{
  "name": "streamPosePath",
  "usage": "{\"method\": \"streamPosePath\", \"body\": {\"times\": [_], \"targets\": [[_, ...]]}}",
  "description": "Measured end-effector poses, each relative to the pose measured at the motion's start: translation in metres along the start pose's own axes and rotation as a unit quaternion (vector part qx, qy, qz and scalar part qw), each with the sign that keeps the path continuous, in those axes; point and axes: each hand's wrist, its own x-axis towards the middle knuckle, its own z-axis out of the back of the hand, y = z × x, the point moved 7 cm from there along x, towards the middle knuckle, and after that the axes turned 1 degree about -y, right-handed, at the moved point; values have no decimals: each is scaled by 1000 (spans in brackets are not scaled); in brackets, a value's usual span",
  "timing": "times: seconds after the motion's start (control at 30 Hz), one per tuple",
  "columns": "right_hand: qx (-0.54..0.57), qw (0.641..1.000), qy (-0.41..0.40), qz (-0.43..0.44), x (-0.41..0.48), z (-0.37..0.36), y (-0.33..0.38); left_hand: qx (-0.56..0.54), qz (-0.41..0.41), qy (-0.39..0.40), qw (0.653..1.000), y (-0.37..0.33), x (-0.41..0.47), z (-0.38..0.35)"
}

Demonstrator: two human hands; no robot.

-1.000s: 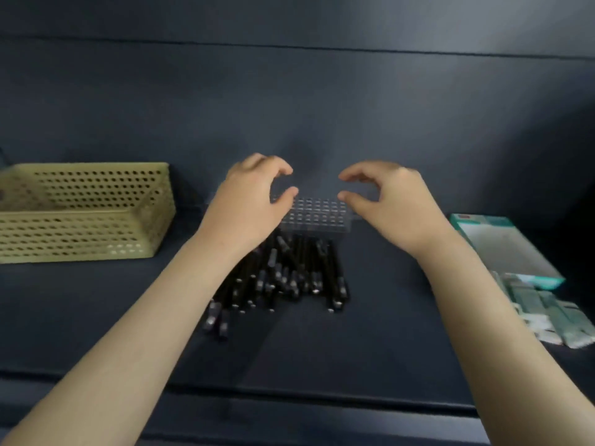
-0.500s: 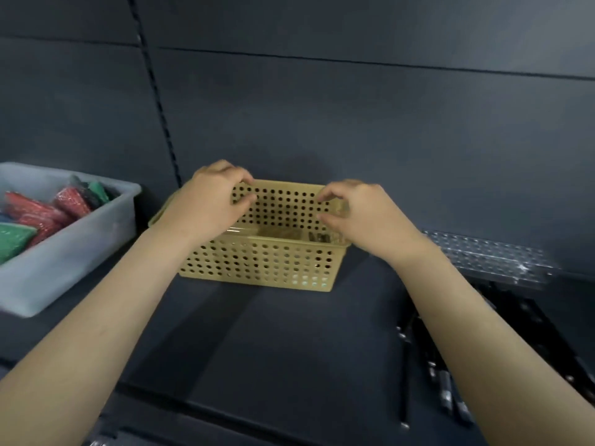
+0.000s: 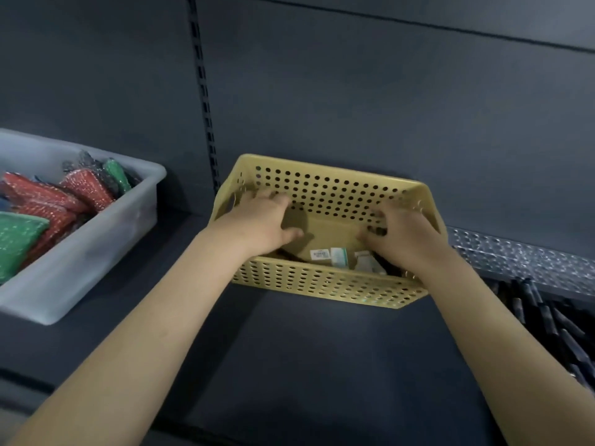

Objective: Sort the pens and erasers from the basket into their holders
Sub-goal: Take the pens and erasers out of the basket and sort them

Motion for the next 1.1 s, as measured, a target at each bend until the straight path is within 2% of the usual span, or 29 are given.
{"method": "streamPosePath", "body": {"times": [0.1, 0.23, 0.4, 0.47, 0.73, 0.87, 0.97, 1.1], "targets": [[22, 1000, -7, 4, -16, -5, -2, -30, 13, -7, 999, 4, -15, -7], [32, 999, -11, -4, -29, -14, -6, -50, 29, 22, 998, 4, -34, -21], [41, 998, -47, -4, -35, -16, -5, -134, 24, -67, 988, 8, -41, -13], [51, 998, -36, -4, -35, -20, -7, -153, 28, -57, 986, 12, -41, -15], [77, 995, 38, 52, -44, -30, -2, -53, 4, 2, 999, 5, -48, -27], [74, 994, 79, 29, -38, -35, -5, -50, -19, 47, 997, 0, -49, -30], [72, 990, 117, 32, -37, -40, -5, -3, -41, 61, 997, -5, -48, -29], [82, 989, 116, 37, -36, -37, -4, 66, -59, 88, 992, -10, -45, -30]]}}
